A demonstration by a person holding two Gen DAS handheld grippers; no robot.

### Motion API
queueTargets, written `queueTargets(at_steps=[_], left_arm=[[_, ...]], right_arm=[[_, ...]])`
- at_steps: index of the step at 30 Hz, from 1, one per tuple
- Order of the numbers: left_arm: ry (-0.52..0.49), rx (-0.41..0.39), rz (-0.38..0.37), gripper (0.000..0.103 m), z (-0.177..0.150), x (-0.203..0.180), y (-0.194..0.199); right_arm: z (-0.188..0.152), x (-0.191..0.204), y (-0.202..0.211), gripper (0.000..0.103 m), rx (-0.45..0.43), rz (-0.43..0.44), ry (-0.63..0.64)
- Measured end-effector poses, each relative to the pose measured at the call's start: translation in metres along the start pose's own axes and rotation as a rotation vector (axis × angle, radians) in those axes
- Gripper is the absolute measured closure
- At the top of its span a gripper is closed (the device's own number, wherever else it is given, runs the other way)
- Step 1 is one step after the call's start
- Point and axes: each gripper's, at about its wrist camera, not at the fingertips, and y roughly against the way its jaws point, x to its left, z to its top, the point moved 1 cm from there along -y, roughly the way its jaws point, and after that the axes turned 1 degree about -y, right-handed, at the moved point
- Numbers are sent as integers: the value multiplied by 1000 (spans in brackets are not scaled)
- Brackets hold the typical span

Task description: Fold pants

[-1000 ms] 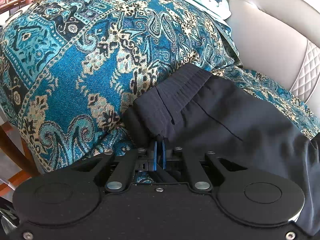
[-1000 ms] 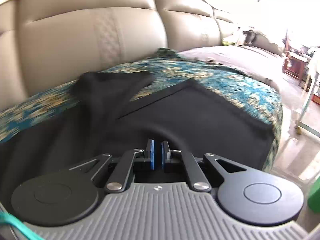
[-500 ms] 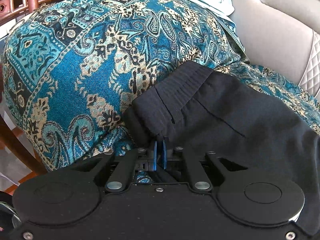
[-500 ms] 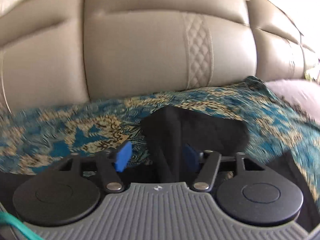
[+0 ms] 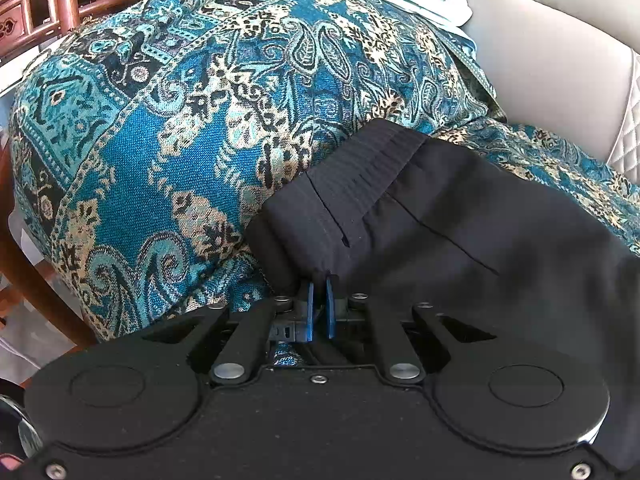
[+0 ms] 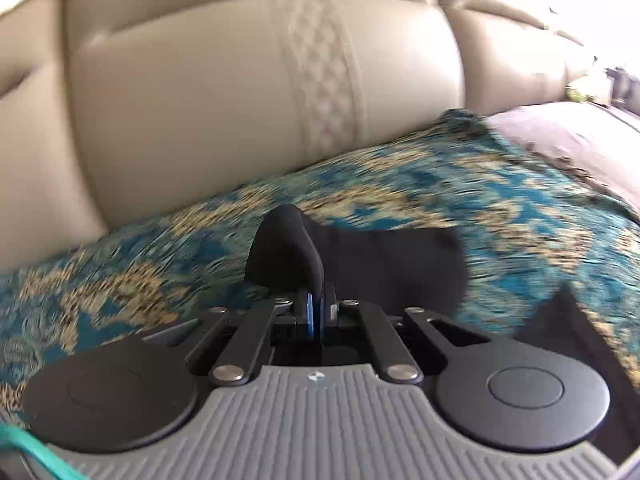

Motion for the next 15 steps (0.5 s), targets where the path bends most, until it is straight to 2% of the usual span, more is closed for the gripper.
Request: queueTargets(at_steps=[6,15], left_arm=[[-18,9,-24,94,0,4,1],[-15,35,-63,93,2,8,0]], right_arm=[[4,-67,35,98,-48,-65,-167],[-42,-166,74,98,23,-158,-291]])
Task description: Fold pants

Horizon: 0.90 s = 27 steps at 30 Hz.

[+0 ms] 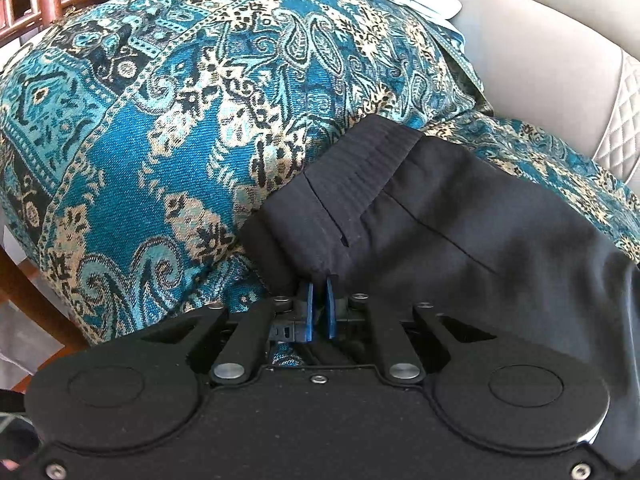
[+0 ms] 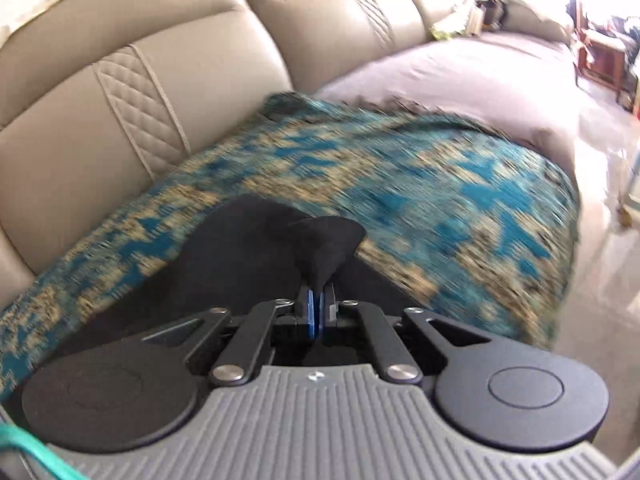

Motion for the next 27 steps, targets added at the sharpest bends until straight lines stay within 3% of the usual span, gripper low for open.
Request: queueTargets(at_steps=[11,27], left_arm=[[1,24,-15,93,3,2,3],[-77,49,-12,93,10,-3,2]], right_arm=[[-22,-38,14,98,45,-30,-67],[-28,-54,15,97,121,-78,-94]])
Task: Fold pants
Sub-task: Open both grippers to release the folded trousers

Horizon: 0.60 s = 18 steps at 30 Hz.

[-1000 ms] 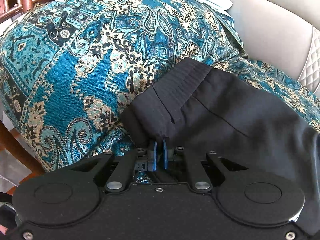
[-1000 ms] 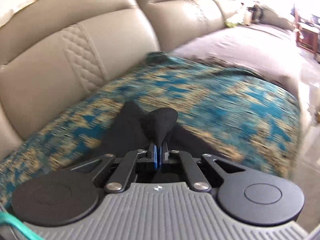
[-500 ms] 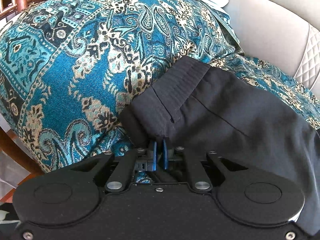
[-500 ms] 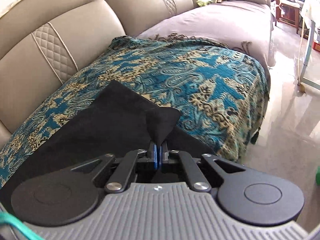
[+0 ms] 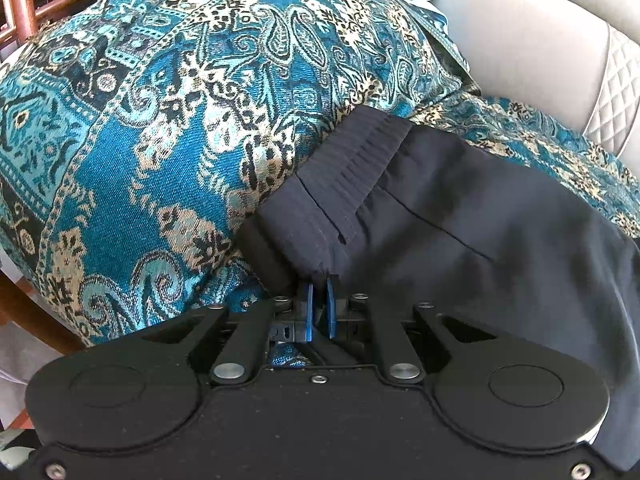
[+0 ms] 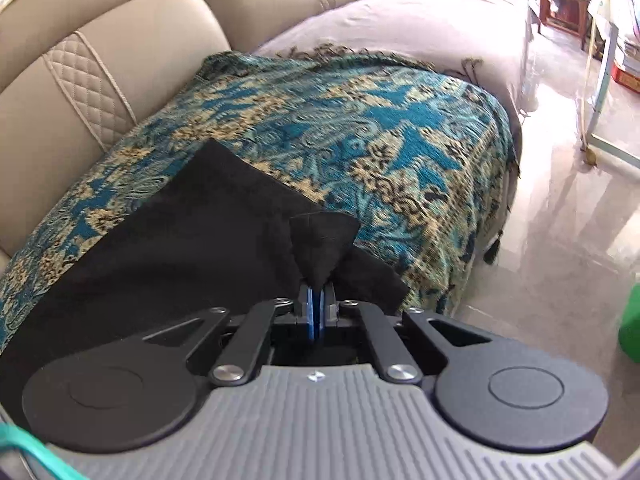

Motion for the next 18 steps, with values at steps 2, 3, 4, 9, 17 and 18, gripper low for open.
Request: queueTargets(at_steps=[2,3,4,9,17,18], left_arm=[[-16,-2,8,93,0,-2,-1],[-24,-5,12,93,-1,-4,0],[-29,-8,14,93,-1,-4,-1],[-26,-20,-20,78,-2,-3,5],[-124,-198,-48,31,-6,-21,51],[-127,-201,-67,28,-7,-24,55]], right_arm=[[1,-2,0,80,5,-14,-12],[1,-2,0,67,2,-29,-15],[2,-1,1,62,-6,-36,-15],[3,7,15,39,-101,0,-19],[-15,71,48,13,-293,194,211],[-17,81,51,12,-300,230,234]])
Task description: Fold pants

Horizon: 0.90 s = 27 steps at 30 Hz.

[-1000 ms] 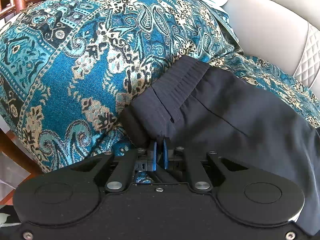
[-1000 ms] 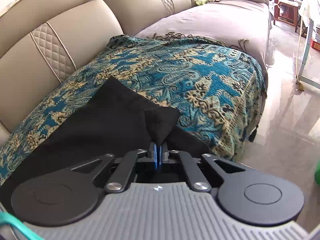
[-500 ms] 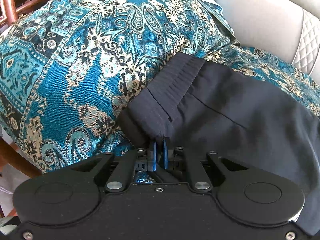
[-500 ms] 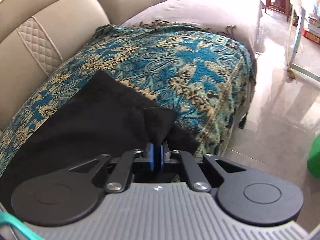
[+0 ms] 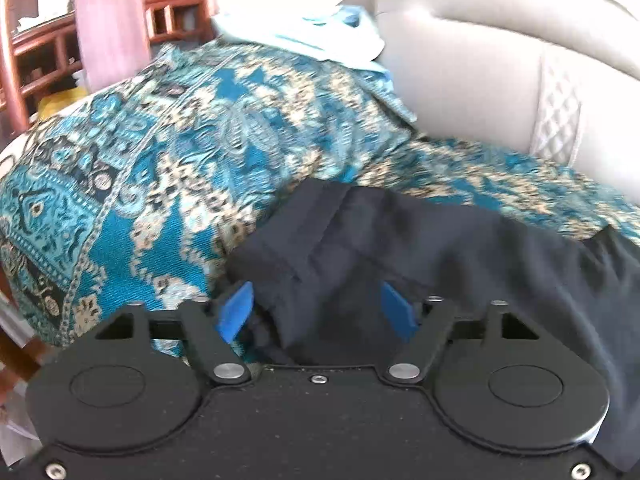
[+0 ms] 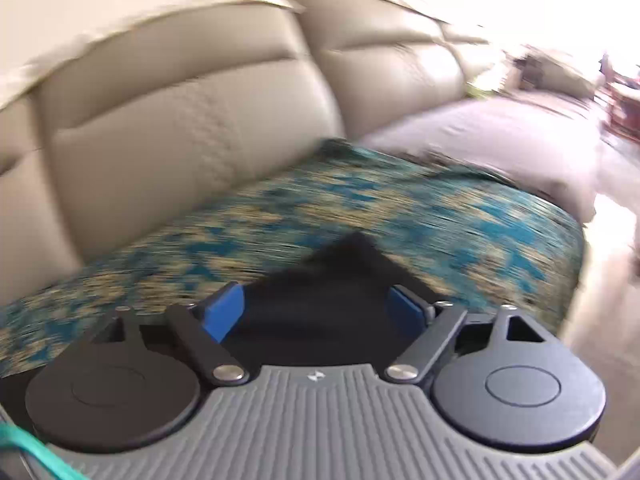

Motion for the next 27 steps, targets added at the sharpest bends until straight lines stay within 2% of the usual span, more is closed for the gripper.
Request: queueTargets(at_steps=[5,8,15,18,21,27], left_arm=[[7,-3,-99,24,-7,-25,15],[-30,-16,-106,24,-14,-49,18],[-38,-4,-184,20,-27,-103,24],[-72,-18,-190,20,-34,-118,27],[-117,-29,-178,19,-41,-126,27],[-131,5,-138,19,-59,-117,19]], right_arm=[[-7,60,1,4,1,222,51],[-18,104,1,2,17,332,100],[-73,206,14,1,74,549,272],[-107,243,33,1,89,630,381],[-139,266,58,0,64,700,493],[-182,286,91,0,92,793,626]])
